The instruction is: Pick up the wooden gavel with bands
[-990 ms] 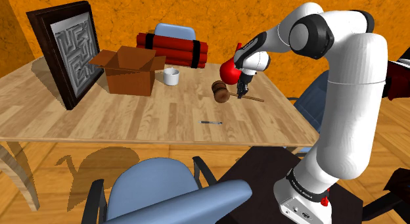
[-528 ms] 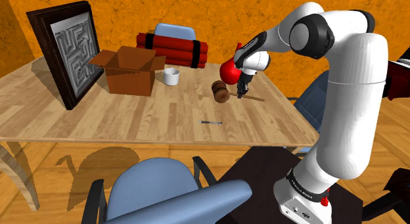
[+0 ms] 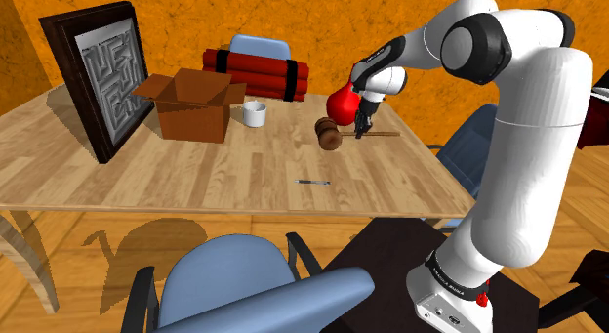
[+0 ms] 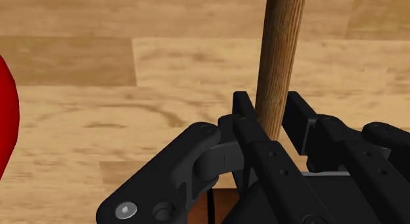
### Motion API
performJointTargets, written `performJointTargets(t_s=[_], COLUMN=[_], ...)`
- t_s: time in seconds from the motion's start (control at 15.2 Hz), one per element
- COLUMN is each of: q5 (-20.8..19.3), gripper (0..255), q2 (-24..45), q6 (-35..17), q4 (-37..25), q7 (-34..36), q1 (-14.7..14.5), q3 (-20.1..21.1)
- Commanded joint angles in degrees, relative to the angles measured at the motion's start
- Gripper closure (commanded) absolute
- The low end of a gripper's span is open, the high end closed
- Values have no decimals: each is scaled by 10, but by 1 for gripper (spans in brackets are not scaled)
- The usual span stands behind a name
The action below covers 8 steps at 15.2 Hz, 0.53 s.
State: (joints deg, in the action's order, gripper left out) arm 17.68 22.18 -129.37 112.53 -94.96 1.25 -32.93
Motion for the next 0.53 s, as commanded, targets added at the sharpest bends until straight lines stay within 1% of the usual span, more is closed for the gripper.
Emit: performJointTargets(t_s=[0.0, 0.33, 0.46], q5=[-9, -27, -28], gripper=[255, 255, 255], q2=[-12, -35, -35], q6=[11, 41, 42], q4=[-2, -13, -13], q7=[5, 18, 19], q1=[-4, -11, -11], q3=[-5, -14, -14])
